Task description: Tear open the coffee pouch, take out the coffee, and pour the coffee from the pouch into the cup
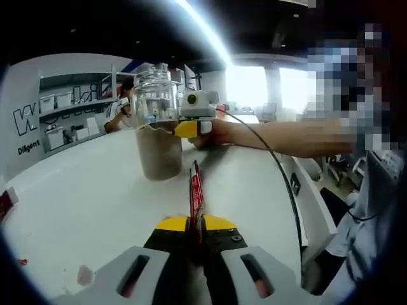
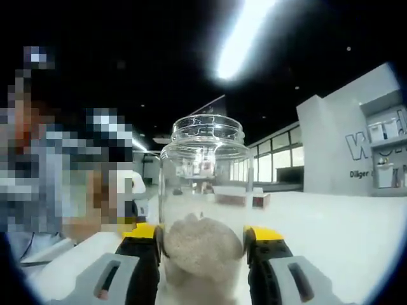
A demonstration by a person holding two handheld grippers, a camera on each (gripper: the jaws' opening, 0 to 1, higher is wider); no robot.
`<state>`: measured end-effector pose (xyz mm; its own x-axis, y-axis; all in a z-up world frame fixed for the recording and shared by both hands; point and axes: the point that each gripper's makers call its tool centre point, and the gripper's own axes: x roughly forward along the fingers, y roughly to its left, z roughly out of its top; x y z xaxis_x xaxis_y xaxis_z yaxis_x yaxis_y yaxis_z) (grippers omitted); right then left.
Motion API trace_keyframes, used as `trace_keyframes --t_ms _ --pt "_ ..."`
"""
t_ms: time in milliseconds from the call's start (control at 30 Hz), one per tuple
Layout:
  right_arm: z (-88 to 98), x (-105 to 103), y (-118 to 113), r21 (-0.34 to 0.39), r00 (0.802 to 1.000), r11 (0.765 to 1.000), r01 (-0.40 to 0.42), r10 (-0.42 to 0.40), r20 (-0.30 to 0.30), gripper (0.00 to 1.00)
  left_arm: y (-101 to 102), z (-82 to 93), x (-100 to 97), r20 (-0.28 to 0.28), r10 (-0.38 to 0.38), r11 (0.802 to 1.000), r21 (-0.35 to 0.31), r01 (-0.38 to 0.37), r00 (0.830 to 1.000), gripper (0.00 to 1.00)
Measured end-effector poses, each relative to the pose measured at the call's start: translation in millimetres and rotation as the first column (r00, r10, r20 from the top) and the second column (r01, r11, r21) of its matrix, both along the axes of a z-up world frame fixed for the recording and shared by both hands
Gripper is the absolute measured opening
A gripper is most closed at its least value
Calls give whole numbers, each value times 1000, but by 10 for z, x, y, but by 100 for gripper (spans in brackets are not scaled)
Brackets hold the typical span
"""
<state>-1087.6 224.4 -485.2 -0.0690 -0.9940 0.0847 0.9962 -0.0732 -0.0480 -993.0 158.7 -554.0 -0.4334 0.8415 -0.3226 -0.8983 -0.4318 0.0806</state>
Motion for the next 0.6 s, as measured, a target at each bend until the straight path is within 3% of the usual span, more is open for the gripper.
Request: trace_keyframes --t_ms 600 --pt "-10 19 -15 4 1000 1000 -10 10 3 54 15 46 74 3 -41 999 20 41 999 9"
